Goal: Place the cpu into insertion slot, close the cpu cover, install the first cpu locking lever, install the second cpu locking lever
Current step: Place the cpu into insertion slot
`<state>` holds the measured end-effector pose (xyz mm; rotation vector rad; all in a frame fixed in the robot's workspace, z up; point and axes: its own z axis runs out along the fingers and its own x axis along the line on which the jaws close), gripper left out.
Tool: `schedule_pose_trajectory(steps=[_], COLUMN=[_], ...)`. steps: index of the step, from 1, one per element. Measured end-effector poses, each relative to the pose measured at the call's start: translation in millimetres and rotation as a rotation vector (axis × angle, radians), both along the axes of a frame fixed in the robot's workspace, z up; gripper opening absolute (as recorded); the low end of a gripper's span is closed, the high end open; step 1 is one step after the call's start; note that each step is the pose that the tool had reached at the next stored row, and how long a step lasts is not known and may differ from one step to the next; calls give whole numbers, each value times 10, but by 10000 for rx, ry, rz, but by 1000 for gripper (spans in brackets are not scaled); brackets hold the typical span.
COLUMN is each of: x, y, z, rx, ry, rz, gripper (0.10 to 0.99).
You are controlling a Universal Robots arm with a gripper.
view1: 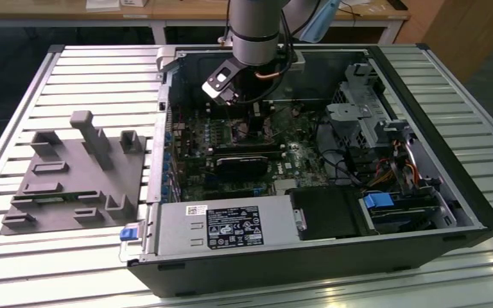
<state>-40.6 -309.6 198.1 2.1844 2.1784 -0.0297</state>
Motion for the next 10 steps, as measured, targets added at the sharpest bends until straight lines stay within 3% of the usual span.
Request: schedule_pose_trajectory(steps=[5, 10], x=[0, 0], y=[0, 0], z=[4, 74], rx=[-6, -2], ry=[2, 0], rz=[-2, -3], gripper=[529, 529])
